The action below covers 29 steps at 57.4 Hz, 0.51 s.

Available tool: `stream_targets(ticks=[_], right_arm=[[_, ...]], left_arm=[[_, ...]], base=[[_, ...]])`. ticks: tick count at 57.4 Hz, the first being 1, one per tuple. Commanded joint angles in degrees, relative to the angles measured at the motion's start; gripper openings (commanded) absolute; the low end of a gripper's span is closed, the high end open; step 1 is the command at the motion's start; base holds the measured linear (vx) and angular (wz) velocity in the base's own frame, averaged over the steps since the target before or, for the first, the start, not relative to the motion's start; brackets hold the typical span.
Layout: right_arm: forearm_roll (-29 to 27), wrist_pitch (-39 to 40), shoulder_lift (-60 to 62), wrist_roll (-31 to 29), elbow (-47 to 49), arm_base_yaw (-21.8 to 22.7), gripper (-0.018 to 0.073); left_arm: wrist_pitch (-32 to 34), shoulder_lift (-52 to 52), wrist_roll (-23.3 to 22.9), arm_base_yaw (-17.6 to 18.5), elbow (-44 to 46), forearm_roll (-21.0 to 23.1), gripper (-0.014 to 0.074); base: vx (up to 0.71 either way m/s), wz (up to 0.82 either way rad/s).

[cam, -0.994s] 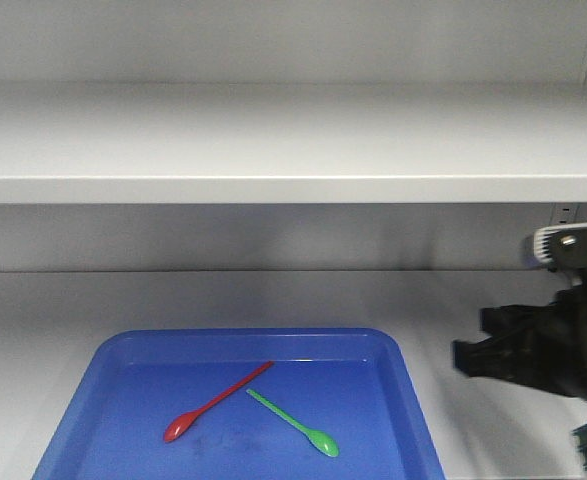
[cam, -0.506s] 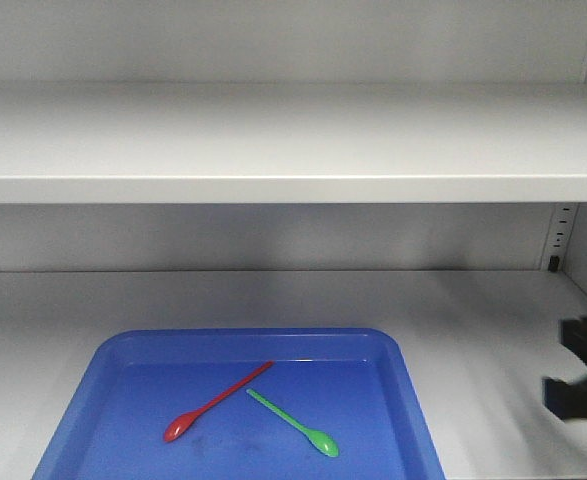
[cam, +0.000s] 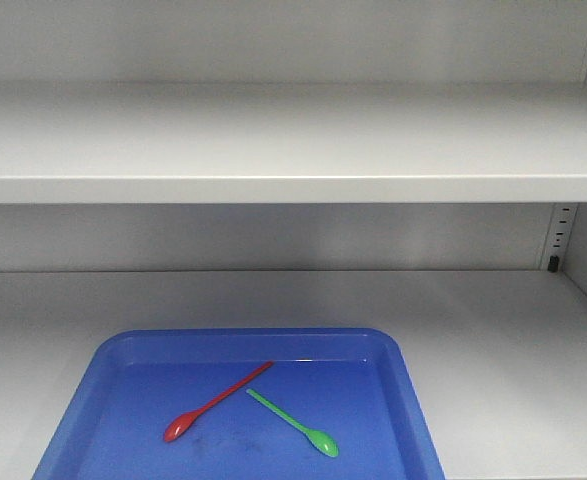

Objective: Sort red and green spoons into left cabinet

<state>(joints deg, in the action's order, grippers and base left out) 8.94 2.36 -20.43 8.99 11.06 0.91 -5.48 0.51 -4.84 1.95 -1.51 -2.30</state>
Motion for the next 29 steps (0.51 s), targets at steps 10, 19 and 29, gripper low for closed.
stream_targets(ticks=[10,19,29], right_arm=[[-3.1,-2.4,13.2,-1.2,-5.3,2.4,-0.0006],[-4.8,-2.4,20.5,-2.0,-10.4,2.4,-0.0006],[-10.2,-3.5,22.0,-2.6,-13.3,2.2,-0.0006]], left_arm=[[4.5,0.6,-0.5,-0.1,0.4,0.5,-0.0006],[4.5,0.6,-0.5,-0.1,0.4,0.5,-0.0006],[4.5,0.6,-0.5,-0.1,0.4,0.5,-0.0006]], base=[[0.00,0.00],[0.00,0.00],[0.00,0.00]])
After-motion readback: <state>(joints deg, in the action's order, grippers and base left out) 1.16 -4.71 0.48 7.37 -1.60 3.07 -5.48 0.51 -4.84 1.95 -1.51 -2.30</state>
